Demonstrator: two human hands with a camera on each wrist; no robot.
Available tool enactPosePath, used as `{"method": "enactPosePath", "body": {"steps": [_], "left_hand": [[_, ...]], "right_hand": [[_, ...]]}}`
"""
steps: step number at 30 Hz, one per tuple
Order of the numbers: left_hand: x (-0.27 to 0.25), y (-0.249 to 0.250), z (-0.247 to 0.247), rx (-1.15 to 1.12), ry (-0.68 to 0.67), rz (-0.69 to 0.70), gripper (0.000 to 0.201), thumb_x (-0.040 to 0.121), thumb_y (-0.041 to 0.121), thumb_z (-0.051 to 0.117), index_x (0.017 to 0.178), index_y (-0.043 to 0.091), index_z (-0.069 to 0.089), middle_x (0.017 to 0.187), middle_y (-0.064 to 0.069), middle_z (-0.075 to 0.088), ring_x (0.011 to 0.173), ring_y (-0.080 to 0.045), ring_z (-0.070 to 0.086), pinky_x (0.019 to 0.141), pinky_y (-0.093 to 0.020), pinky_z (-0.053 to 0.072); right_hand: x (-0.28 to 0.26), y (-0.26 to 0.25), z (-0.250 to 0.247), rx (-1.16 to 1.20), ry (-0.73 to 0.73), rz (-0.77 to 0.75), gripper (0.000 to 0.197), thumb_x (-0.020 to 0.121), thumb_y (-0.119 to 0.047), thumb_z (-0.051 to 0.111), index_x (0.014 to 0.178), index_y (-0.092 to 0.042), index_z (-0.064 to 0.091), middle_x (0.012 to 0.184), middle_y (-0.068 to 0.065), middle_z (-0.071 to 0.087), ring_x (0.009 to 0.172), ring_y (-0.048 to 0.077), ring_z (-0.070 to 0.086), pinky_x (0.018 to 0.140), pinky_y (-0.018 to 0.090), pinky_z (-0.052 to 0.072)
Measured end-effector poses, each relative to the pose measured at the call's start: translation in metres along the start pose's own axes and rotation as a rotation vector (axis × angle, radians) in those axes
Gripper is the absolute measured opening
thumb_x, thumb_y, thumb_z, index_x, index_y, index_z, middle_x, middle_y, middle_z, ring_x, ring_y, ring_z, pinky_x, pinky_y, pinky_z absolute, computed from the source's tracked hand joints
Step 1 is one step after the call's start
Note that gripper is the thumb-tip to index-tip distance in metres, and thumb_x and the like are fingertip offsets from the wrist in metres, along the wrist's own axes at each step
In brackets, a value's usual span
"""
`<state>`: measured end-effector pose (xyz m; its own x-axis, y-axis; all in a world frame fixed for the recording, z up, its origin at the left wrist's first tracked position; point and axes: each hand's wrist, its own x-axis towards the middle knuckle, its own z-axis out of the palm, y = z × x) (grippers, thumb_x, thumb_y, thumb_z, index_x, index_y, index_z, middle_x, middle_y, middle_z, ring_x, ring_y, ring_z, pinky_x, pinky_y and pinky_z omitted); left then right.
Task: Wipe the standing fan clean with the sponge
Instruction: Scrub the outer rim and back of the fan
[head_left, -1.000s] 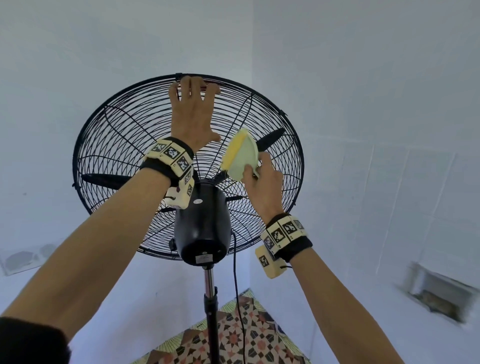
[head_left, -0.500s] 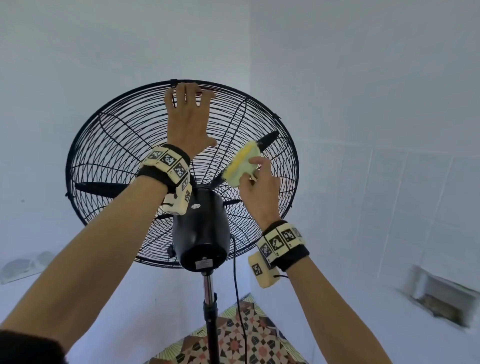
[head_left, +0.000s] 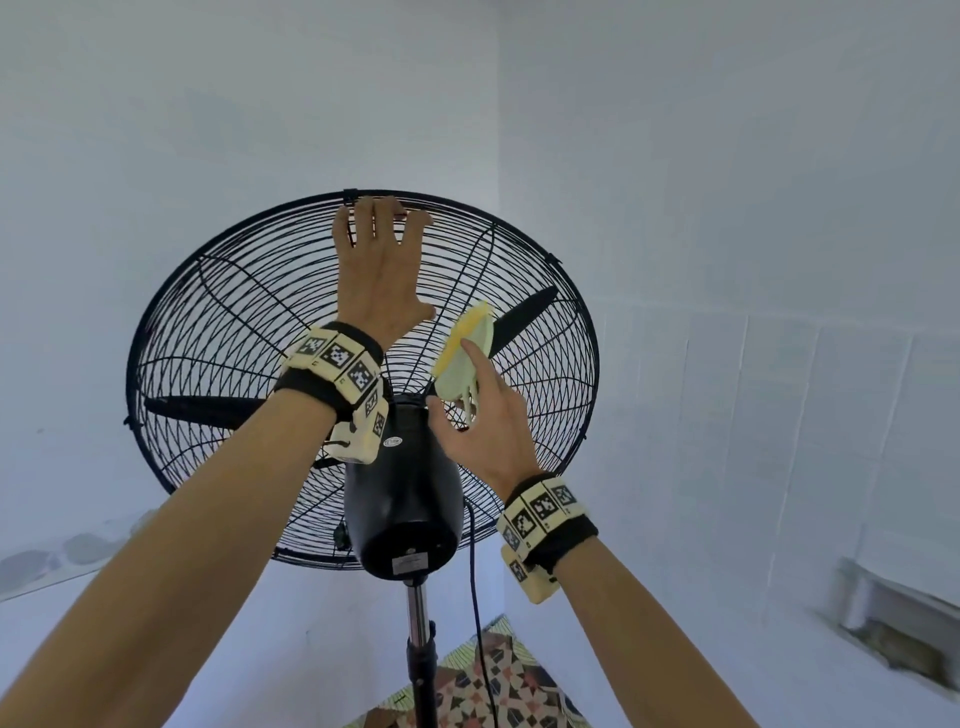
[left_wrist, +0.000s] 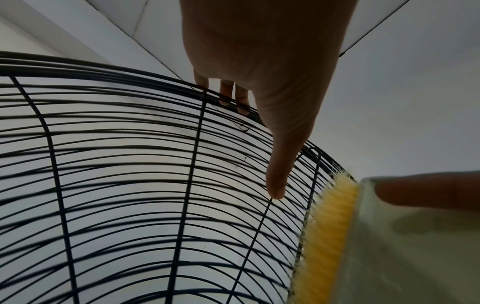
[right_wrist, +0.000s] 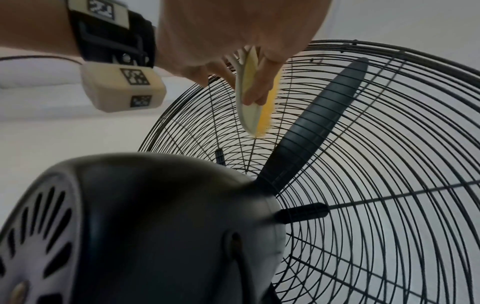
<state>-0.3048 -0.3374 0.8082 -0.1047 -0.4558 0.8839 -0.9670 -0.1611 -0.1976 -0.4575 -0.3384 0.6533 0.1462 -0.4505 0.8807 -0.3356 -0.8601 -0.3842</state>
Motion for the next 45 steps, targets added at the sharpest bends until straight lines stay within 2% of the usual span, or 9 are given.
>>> {"method": "enactPosePath", "body": {"steps": [7,12,17,21,24,30,37,42,45], "left_hand": [[-0.002,0.001,-0.002,0.019,0.002,0.004,0.107,0.056,0.052,0.093,0.143,0.018,0.040,0.143,-0.017,0.043,0.137,-0.042,0.037,0.118,-0.061,0.025],[-0.003,-0.001,-0.003,0.016,0.022,0.010,0.106,0.057,0.051,0.094,0.142,0.017,0.042,0.142,-0.018,0.043,0.137,-0.043,0.037,0.118,-0.061,0.025],[-0.002,-0.001,-0.007,0.027,-0.002,0.005,0.105,0.057,0.051,0.094,0.141,0.017,0.043,0.141,-0.017,0.044,0.135,-0.042,0.038,0.117,-0.060,0.027],[-0.002,0.002,-0.007,0.020,0.005,-0.008,0.105,0.056,0.053,0.094,0.141,0.016,0.044,0.142,-0.018,0.044,0.137,-0.043,0.037,0.117,-0.062,0.025],[-0.005,0.003,-0.006,0.007,0.034,0.003,0.104,0.055,0.051,0.095,0.140,0.016,0.046,0.141,-0.018,0.044,0.137,-0.042,0.037,0.117,-0.061,0.025],[-0.002,0.007,-0.012,0.015,-0.017,0.004,0.104,0.057,0.054,0.094,0.140,0.016,0.044,0.143,-0.017,0.043,0.138,-0.042,0.036,0.117,-0.061,0.024],[-0.005,-0.002,-0.009,0.034,0.020,-0.007,0.107,0.055,0.062,0.092,0.140,0.016,0.045,0.141,-0.018,0.044,0.137,-0.042,0.036,0.116,-0.062,0.026],[-0.001,-0.002,-0.010,0.048,-0.010,-0.001,0.107,0.058,0.062,0.091,0.141,0.016,0.042,0.142,-0.018,0.043,0.136,-0.041,0.037,0.115,-0.061,0.027],[0.000,-0.001,-0.008,0.047,0.001,-0.002,0.108,0.055,0.062,0.092,0.140,0.018,0.042,0.141,-0.018,0.043,0.134,-0.041,0.037,0.114,-0.061,0.028]], "right_hand": [[0.017,0.006,-0.001,-0.013,0.108,0.042,0.033,0.101,-0.026,0.056,0.130,-0.012,0.050,0.111,0.009,0.065,0.085,0.020,0.062,0.072,0.045,0.057],[0.030,-0.003,-0.005,0.114,0.090,-0.014,0.051,0.102,-0.016,0.055,0.151,-0.021,0.039,0.137,0.005,0.053,0.111,0.005,0.053,0.088,0.009,0.046],[0.016,0.027,-0.005,0.148,0.248,0.249,0.059,0.102,-0.022,0.051,0.157,-0.019,0.029,0.149,0.007,0.050,0.126,0.022,0.057,0.096,0.032,0.059],[0.015,0.020,-0.010,0.199,0.248,0.233,0.058,0.104,-0.021,0.052,0.158,-0.021,0.030,0.147,0.005,0.052,0.118,0.009,0.059,0.088,0.012,0.054],[0.025,0.007,-0.009,0.224,0.167,0.105,0.054,0.106,-0.029,0.051,0.157,-0.029,0.032,0.153,-0.005,0.046,0.131,0.007,0.052,0.101,0.026,0.054],[0.010,0.031,0.006,0.206,0.526,0.368,0.053,0.101,-0.018,0.052,0.152,-0.023,0.038,0.141,0.006,0.058,0.122,0.022,0.061,0.094,0.045,0.058],[0.030,0.004,0.000,0.244,0.295,0.144,0.050,0.106,-0.021,0.054,0.154,-0.021,0.042,0.149,-0.001,0.053,0.127,0.006,0.056,0.097,0.018,0.054],[0.009,0.031,-0.004,0.172,0.531,0.390,0.050,0.103,-0.014,0.055,0.151,-0.020,0.044,0.137,0.003,0.061,0.115,0.013,0.060,0.092,0.044,0.059],[0.022,0.010,-0.012,0.233,0.424,0.245,0.049,0.105,-0.018,0.055,0.152,-0.021,0.043,0.138,0.004,0.061,0.117,0.014,0.062,0.085,0.022,0.060]]}}
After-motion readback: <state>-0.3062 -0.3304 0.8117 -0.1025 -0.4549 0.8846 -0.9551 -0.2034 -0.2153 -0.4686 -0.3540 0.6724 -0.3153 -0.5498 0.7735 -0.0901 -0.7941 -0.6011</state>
